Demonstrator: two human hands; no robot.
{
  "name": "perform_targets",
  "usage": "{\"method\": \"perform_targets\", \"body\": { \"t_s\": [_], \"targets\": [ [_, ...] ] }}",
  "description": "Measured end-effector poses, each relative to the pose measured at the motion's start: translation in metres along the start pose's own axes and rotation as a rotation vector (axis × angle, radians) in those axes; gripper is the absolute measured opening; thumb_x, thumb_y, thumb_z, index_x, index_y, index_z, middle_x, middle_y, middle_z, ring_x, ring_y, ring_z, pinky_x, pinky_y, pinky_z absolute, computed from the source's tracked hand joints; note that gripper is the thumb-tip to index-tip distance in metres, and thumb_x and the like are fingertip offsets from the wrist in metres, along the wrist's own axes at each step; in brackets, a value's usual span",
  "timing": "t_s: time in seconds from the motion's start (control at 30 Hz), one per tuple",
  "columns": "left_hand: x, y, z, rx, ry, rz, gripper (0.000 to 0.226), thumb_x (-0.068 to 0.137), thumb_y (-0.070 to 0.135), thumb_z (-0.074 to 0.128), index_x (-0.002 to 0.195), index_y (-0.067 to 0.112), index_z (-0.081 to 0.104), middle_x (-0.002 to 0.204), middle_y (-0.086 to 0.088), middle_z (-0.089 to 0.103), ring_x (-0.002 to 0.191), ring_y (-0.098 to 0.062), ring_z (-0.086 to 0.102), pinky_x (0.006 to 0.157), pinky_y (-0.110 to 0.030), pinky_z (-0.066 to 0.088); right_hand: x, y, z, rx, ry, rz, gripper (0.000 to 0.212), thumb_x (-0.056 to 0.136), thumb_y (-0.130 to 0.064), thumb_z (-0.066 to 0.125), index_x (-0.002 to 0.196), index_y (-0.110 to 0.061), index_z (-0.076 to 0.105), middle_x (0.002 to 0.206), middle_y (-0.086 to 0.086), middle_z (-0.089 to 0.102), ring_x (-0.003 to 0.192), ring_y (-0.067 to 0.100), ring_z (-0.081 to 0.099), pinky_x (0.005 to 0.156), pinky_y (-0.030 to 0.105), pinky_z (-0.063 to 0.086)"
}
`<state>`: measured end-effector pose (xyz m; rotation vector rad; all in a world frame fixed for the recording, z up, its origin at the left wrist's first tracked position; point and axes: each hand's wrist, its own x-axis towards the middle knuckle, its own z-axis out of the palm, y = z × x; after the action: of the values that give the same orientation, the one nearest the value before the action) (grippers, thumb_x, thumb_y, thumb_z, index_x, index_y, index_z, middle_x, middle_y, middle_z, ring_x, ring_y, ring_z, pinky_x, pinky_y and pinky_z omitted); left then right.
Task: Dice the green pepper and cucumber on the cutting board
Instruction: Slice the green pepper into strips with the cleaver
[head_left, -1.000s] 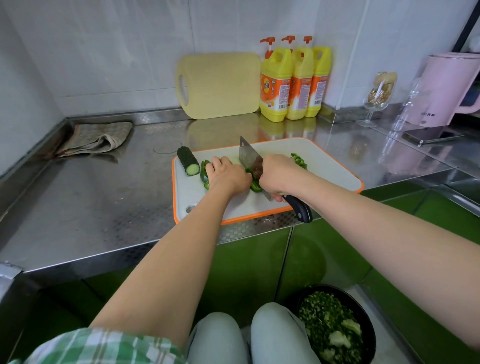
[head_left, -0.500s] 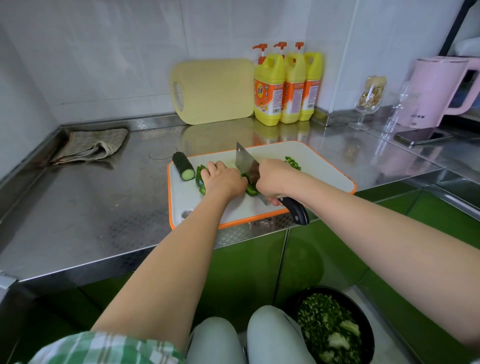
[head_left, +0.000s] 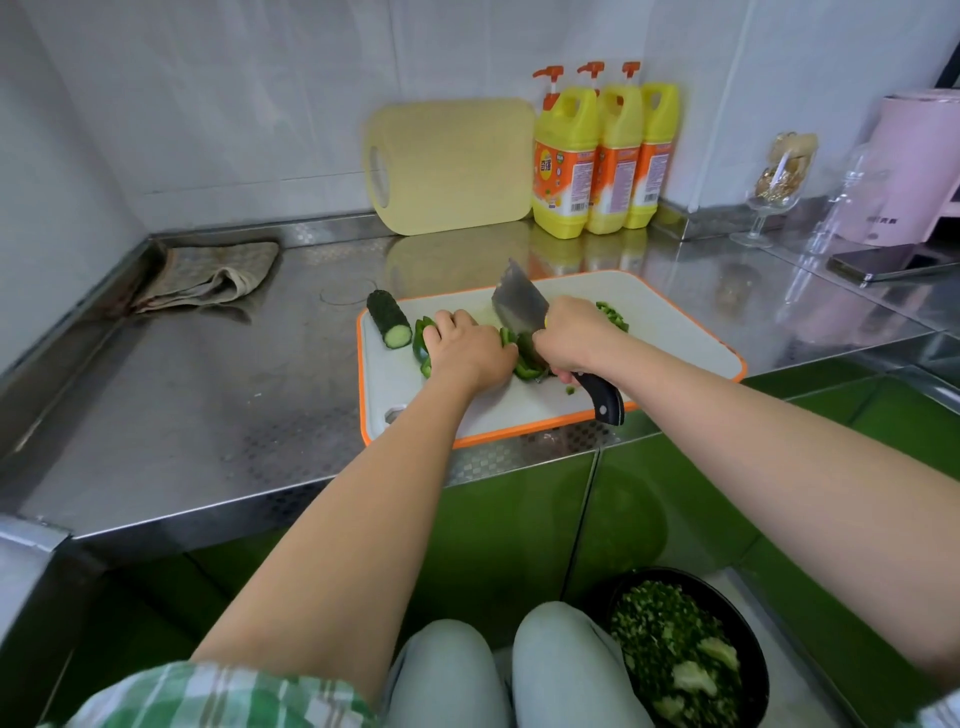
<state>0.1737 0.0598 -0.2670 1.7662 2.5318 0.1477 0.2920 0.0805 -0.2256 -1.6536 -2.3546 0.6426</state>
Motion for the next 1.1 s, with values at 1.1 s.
{"method": "perform_targets", "body": {
  "t_s": [1.1],
  "targets": [
    [-0.003,-0.001,-0.004,0.038,-0.088,0.024,0.048,0.101,0.042,0.029,0.134,0.016,0.051,0.143,-0.014,0.029,0.13,-0.035,0.021,0.106,-0.043,0.02,-0.034,-0.011,-0.006,-0.297,-0.057,-0.066,0.009,0.085,0.0,0.06,0.084,-0.001,0.069,0.049,0.005,0.057,0.055,0.02,0.057,0.071,0.03,0.055]
  ]
}}
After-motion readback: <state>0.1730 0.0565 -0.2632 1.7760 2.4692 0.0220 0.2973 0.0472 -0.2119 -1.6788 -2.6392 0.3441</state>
